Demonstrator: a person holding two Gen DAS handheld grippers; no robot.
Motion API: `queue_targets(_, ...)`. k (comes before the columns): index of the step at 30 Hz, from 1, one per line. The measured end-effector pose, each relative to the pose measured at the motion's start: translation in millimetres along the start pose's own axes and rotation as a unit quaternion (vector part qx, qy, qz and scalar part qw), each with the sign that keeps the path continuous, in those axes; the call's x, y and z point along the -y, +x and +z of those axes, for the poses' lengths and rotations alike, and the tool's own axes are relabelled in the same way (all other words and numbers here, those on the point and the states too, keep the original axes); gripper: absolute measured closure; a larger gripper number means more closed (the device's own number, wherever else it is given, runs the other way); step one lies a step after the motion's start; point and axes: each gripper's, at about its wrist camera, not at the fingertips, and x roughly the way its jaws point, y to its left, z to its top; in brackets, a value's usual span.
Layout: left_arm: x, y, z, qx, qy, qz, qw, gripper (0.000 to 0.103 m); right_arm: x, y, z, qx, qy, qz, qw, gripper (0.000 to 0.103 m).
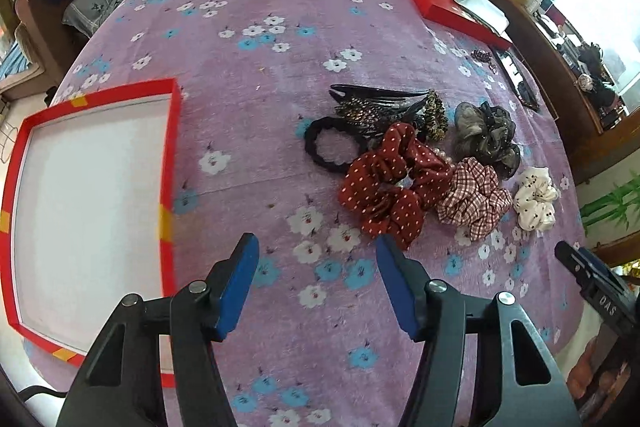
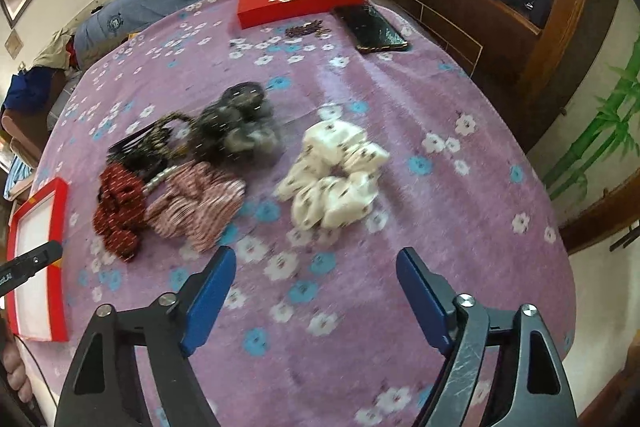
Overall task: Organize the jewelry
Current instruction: 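Grasp the red polka-dot scrunchie with left tool while right grasps cream scrunchie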
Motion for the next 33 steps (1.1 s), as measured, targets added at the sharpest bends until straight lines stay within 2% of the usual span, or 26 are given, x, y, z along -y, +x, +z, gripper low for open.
queue_targets(11,15.0,47.2,22.1,-0.02,-0.003,-0.001,0.9998,0.043,33.0,39.3,31.2,0.005,-0.011,-0.017,1.0,0.019)
queue_targets(18,27.6,67.8,30.2,-0.035,-0.007,-0.03,0.9989,0.043,39.7,57.6,38.9,-0.001,-0.02,-0.018,1.0,0.02)
queue_targets(19,29.9,70.1,31.0,-0.038,-0.007,-0.031,0.9988,0.043,39.9,60.2,40.2,-0.003,-0.022,-0.017,1.0,0.026)
queue_targets(20,32.8,73.3,31.6,-0.043,-0.008,-0.036,0.9984,0.049,39.4,62.3,40.9,-0.006,-0.024,-0.015,1.0,0.03)
queue_targets(21,34.3,74.6,31.4,-0.044,-0.01,-0.042,0.9981,0.058,39.0,64.2,41.1,-0.008,-0.026,-0.014,1.0,0.04)
queue_targets(22,35.6,76.7,31.6,-0.048,-0.011,-0.045,0.9978,0.087,38.7,66.8,41.7,-0.014,-0.027,-0.009,0.999,0.059)
queue_targets(23,37.5,80.2,31.2,-0.06,-0.013,-0.047,0.997,0.099,38.7,69.2,42.0,-0.02,-0.026,-0.002,0.999,0.07)
queue_targets(24,37.5,80.8,30.6,-0.062,-0.018,-0.046,0.9968,0.099,38.6,71.1,41.7,-0.027,-0.025,0.006,0.999,0.085)
queue_targets(25,37.1,78.9,29.8,-0.057,-0.023,-0.047,0.997,0.099,39.1,72.3,41.4,-0.034,-0.022,0.013,0.999,0.088)
queue_targets(28,32.9,65.8,28.5,-0.048,-0.038,-0.064,0.996,0.1,40.5,65.9,39.0,-0.031,-0.01,0.026,0.999,0.092)
queue_targets(33,16.3,24.2,25.5,-0.017,-0.056,-0.09,0.9942,0.1,39.4,46.8,32.7,-0.026,-0.006,0.038,0.999,0.094)
